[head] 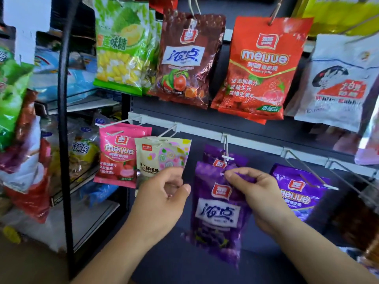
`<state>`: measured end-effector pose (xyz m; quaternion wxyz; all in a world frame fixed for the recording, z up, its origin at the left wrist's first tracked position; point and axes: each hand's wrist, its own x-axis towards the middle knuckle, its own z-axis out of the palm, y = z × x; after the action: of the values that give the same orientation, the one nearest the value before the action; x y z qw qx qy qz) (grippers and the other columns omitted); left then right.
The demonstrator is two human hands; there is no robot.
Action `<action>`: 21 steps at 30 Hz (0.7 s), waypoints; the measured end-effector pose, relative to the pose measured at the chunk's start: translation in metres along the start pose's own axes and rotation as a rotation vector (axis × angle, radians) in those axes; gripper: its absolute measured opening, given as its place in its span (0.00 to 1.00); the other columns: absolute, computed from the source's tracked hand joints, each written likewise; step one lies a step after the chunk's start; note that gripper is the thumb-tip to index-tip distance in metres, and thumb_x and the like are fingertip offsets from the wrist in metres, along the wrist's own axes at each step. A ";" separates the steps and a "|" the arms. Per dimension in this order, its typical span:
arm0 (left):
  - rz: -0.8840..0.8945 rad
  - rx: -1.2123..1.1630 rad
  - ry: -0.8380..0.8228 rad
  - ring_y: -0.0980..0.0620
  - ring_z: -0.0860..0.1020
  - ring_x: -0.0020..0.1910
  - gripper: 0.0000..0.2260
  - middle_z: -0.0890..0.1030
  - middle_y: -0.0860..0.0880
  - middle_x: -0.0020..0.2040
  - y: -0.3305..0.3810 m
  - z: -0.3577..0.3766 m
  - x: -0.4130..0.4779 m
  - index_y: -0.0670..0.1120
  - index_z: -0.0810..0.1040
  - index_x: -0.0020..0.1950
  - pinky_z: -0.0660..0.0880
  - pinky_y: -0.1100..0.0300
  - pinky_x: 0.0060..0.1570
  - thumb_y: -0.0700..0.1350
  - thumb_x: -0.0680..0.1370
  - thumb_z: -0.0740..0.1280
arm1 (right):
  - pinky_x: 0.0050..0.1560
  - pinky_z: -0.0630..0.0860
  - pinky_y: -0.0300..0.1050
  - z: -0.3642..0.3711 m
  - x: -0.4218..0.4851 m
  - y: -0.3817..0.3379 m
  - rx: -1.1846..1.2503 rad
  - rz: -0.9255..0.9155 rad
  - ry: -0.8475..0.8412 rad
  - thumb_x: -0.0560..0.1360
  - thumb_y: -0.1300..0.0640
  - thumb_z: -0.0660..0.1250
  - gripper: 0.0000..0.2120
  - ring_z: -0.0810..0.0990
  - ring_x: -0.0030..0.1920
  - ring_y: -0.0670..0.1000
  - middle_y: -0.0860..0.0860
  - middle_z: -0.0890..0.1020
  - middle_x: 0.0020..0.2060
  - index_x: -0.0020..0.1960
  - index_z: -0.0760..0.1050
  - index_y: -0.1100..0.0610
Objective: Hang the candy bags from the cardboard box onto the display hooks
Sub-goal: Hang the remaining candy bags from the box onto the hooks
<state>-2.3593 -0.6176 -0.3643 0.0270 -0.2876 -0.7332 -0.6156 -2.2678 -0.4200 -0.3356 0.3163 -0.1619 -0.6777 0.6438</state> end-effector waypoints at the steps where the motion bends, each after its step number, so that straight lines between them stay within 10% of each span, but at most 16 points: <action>1: -0.020 0.016 -0.019 0.64 0.80 0.48 0.15 0.83 0.58 0.49 -0.003 0.001 0.001 0.57 0.79 0.63 0.77 0.66 0.50 0.46 0.77 0.72 | 0.49 0.81 0.54 -0.002 0.007 0.001 -0.005 0.005 0.018 0.74 0.62 0.76 0.01 0.82 0.41 0.57 0.59 0.86 0.39 0.44 0.86 0.59; 12: -0.047 0.158 -0.167 0.66 0.78 0.58 0.18 0.81 0.61 0.56 -0.023 0.026 -0.007 0.55 0.77 0.68 0.77 0.59 0.62 0.51 0.78 0.72 | 0.33 0.80 0.39 -0.003 0.056 0.008 -0.032 0.039 0.004 0.79 0.65 0.70 0.06 0.84 0.33 0.49 0.53 0.86 0.35 0.45 0.83 0.61; 18: -0.008 0.164 -0.195 0.63 0.79 0.57 0.19 0.81 0.58 0.57 -0.024 0.031 -0.007 0.53 0.77 0.69 0.77 0.57 0.63 0.50 0.78 0.72 | 0.49 0.85 0.56 -0.011 0.078 0.020 -0.369 -0.088 0.194 0.73 0.55 0.79 0.07 0.87 0.41 0.58 0.56 0.87 0.38 0.37 0.85 0.53; 21: -0.017 0.162 -0.207 0.63 0.79 0.57 0.18 0.81 0.59 0.57 -0.026 0.030 -0.009 0.53 0.77 0.68 0.77 0.57 0.63 0.49 0.78 0.71 | 0.51 0.80 0.49 -0.014 0.071 0.019 -0.604 -0.233 0.292 0.73 0.52 0.79 0.09 0.83 0.46 0.52 0.50 0.83 0.45 0.49 0.82 0.53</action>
<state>-2.3545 -0.5957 -0.3984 -0.0310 -0.3400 -0.7819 -0.5215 -2.3156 -0.3623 -0.3389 0.4191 -0.2601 -0.7989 0.3441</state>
